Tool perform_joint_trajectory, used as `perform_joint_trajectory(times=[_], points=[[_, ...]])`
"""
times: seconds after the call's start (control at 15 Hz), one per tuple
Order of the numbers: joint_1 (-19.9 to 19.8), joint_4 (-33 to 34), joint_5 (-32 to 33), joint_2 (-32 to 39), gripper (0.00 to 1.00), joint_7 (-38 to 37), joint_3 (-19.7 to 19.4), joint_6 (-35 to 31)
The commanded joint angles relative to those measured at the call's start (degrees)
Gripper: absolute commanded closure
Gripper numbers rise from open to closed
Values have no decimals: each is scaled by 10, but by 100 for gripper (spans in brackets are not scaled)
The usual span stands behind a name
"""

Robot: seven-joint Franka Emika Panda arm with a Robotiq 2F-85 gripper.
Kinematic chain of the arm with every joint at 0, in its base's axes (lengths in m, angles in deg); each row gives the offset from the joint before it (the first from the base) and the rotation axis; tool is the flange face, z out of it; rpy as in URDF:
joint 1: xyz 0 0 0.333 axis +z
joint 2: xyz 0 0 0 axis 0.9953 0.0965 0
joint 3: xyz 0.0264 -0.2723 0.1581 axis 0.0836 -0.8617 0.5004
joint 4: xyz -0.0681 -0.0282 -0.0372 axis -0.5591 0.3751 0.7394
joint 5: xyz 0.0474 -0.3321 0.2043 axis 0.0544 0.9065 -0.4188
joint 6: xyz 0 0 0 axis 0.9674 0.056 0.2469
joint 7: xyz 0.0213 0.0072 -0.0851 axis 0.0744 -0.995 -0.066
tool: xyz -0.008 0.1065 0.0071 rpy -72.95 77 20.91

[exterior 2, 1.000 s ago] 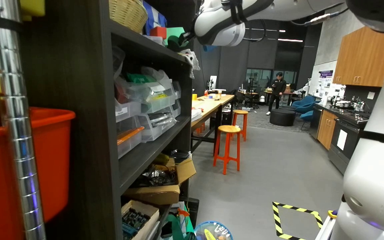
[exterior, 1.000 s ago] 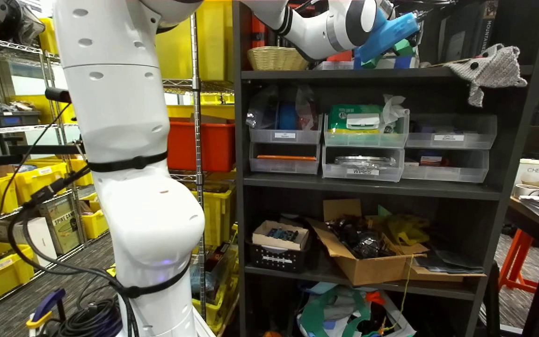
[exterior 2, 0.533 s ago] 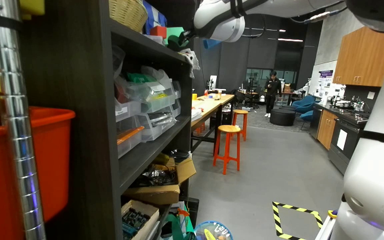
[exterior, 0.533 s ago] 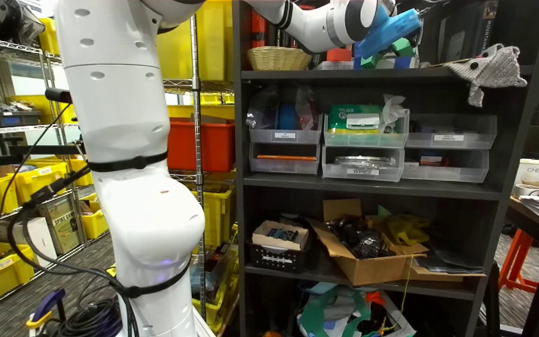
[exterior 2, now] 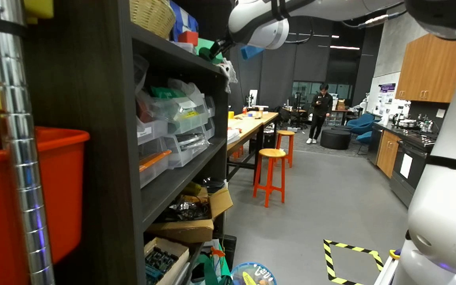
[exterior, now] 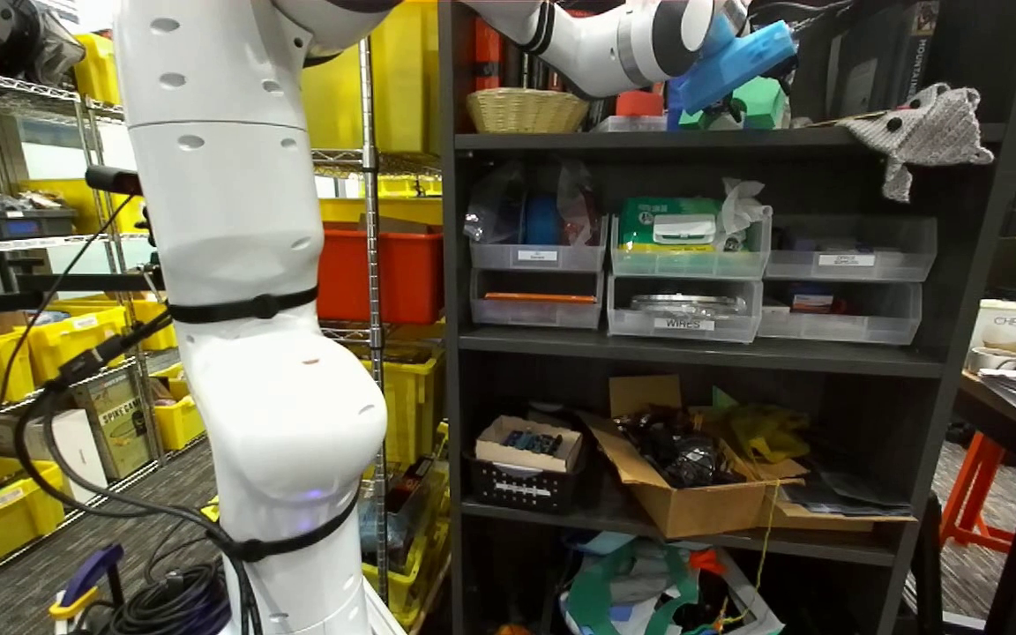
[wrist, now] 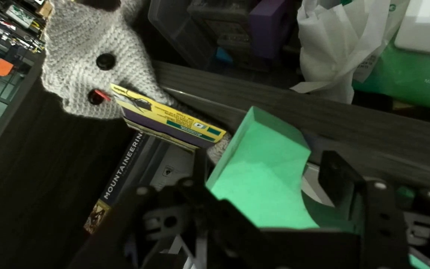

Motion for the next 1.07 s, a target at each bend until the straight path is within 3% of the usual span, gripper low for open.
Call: perform_joint_trajectory(times=[0.0, 0.6, 1.0], points=[[2, 24, -7, 9, 0, 21, -1, 25], [0, 25, 5, 5, 0, 10, 1, 23], [2, -8, -1, -35, 0, 3, 4, 20]])
